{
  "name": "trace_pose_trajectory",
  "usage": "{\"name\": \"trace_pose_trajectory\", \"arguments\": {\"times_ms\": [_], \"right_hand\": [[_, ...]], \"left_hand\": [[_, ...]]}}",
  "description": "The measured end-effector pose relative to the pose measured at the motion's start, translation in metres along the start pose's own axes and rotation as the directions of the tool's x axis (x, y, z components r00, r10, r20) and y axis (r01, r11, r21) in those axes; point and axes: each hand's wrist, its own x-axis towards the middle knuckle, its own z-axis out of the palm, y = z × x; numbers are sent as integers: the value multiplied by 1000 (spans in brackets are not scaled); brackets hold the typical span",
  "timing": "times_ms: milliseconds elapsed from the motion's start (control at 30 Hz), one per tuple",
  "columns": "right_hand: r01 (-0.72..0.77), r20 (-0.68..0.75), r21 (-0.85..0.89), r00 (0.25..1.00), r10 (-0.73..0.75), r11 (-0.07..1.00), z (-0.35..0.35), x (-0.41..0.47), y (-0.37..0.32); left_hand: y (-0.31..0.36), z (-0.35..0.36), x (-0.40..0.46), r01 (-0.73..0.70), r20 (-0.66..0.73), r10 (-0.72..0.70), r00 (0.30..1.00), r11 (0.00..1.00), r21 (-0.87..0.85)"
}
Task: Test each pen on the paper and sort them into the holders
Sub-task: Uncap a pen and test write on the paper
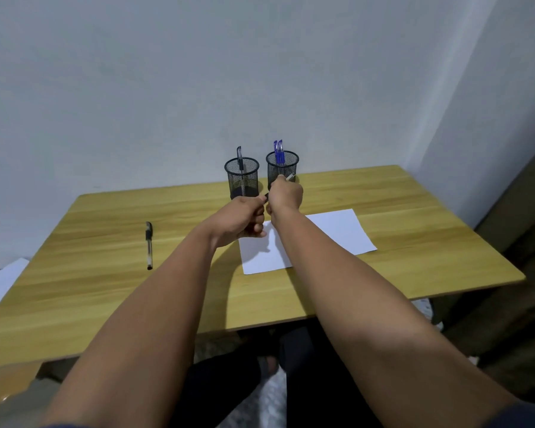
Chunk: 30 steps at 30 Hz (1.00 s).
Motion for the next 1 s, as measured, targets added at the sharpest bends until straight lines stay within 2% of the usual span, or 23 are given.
{"name": "trace_pose_trajectory", "arguments": {"times_ms": [67,200,367,500,600,667,733,767,800,867,933,1000], "right_hand": [[24,17,12,1000,-24,1000,-5,-1,-3],[6,164,39,986,-12,999,-28,-5,-6],[142,236,-27,963,-132,989,-33,-14,0],[180,151,34,972,-183,983,-28,-16,-1],[164,110,12,980,-164,986,-20,-14,2],[64,-18,51,998,-63,997,-30,3,0],[-57,-141,171,987,81,984,-59,29,-7],[-69,-154,191,983,99,979,-75,40,-13],[-50,-143,162,987,73,986,-86,48,-20],[41,-78,29,996,-39,999,-97,46,-30],[138,-1,-75,990,-139,988,-99,36,-33],[168,59,-86,985,-163,982,-106,32,-28]], "left_hand": [[1,0,2,12,2,-12,1000,1000,0],[1,-1,4,9,-38,-6,999,996,90],[-2,4,8,15,-170,-7,985,999,43],[-4,17,8,-23,-183,11,983,998,-62],[-4,23,5,-20,-147,-18,989,967,-252],[-6,20,-2,55,-29,-72,997,919,-392],[-15,15,-14,139,95,-109,990,893,-428],[-20,11,-20,153,73,-135,988,911,-383],[-24,6,-23,138,-23,-151,988,948,-288],[-39,-9,-22,115,-311,-77,947,987,108],[-51,-25,-14,175,-425,85,901,826,535],[-60,-38,-7,267,-478,161,864,658,704]]}}
